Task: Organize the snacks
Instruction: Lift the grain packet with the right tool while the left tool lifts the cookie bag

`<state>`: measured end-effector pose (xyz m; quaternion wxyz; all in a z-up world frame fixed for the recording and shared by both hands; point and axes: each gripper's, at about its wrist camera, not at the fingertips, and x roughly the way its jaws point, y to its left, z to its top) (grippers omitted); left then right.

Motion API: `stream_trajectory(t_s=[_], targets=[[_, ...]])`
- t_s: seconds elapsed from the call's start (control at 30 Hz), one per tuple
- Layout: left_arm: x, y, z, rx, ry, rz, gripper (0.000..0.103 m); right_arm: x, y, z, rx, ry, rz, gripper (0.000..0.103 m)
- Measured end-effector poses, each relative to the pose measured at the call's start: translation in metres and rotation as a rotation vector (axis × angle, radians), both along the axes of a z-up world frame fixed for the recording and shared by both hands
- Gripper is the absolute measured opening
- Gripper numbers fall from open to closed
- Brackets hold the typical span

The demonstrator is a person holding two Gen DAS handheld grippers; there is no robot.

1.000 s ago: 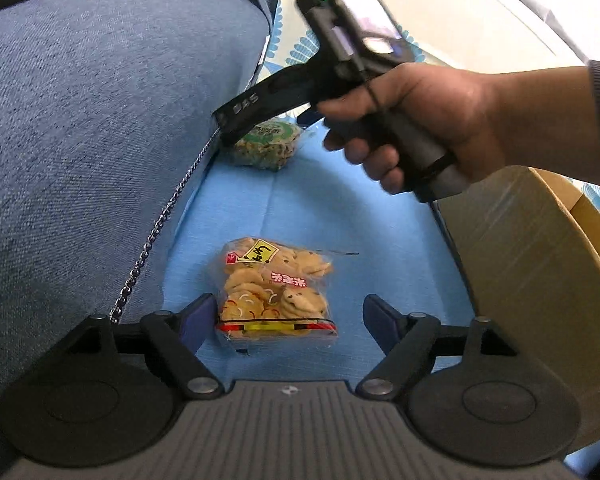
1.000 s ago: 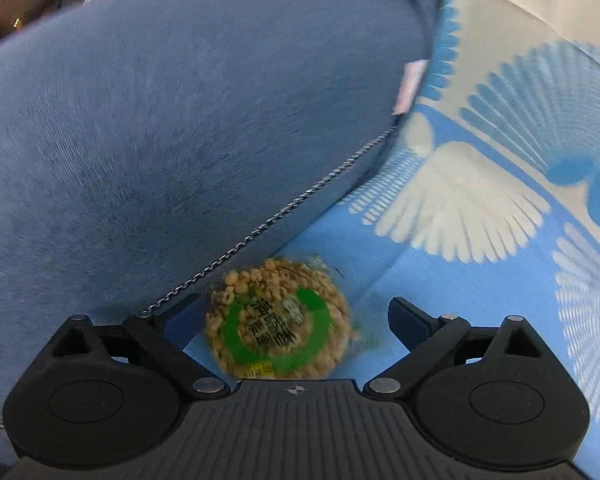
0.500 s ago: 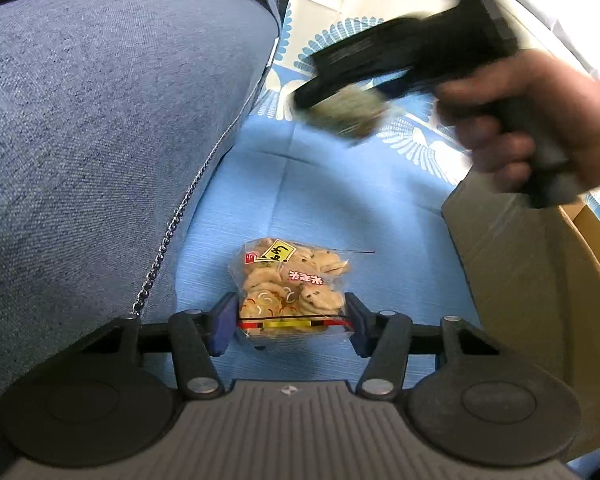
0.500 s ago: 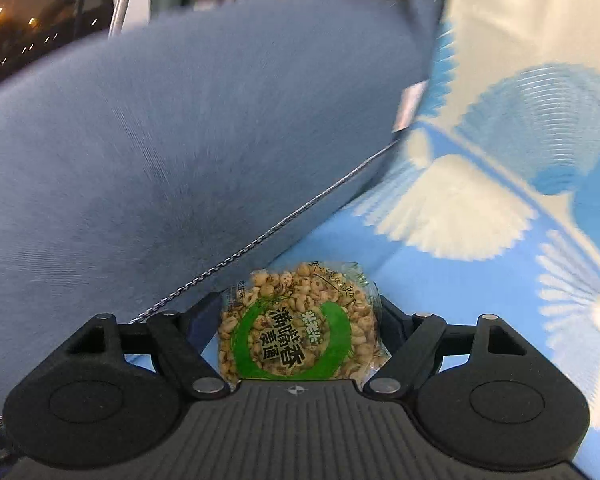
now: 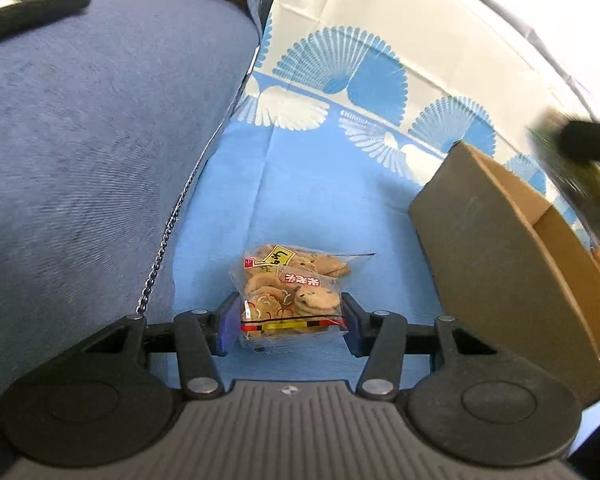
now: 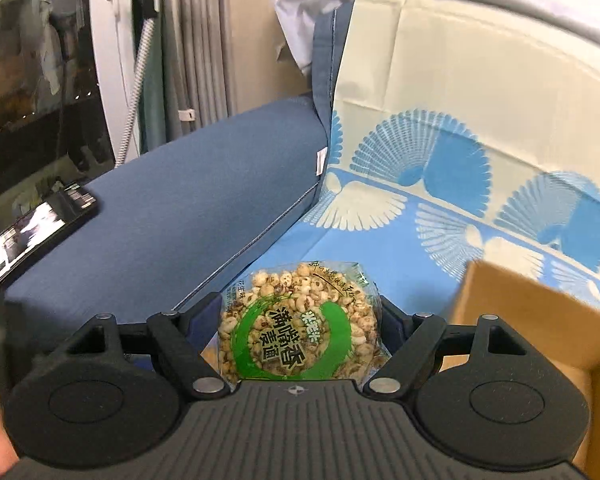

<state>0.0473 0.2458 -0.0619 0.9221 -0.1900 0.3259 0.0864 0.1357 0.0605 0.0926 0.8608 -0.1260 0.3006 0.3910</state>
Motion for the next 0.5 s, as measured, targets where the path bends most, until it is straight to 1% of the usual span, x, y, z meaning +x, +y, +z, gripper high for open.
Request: stream_trajectory(t_s=[0.1, 0.17, 0.3, 0.37, 0.5], targets=[[-0.010, -0.006, 0.005, 0.010, -0.014, 0.001, 0.056, -0.033, -0.022, 0.005, 0.051, -0.027, -0.005, 0.081], [-0.017, -0.009, 0.009, 0.009, -0.028, 0.005, 0.056, -0.055, -0.040, 0.005, 0.066, -0.055, -0.004, 0.081], [-0.029, -0.019, 0.015, 0.041, -0.070, -0.011, 0.056, -0.084, -0.066, 0.000, 0.102, -0.086, -0.005, 0.081], [-0.033, -0.025, 0.018, 0.062, -0.078, -0.020, 0.056, -0.091, -0.076, -0.010, 0.132, -0.085, -0.027, 0.081], [-0.043, -0.039, 0.026, 0.109, -0.089, -0.037, 0.056, -0.100, -0.094, -0.030, 0.199, -0.056, -0.096, 0.081]])
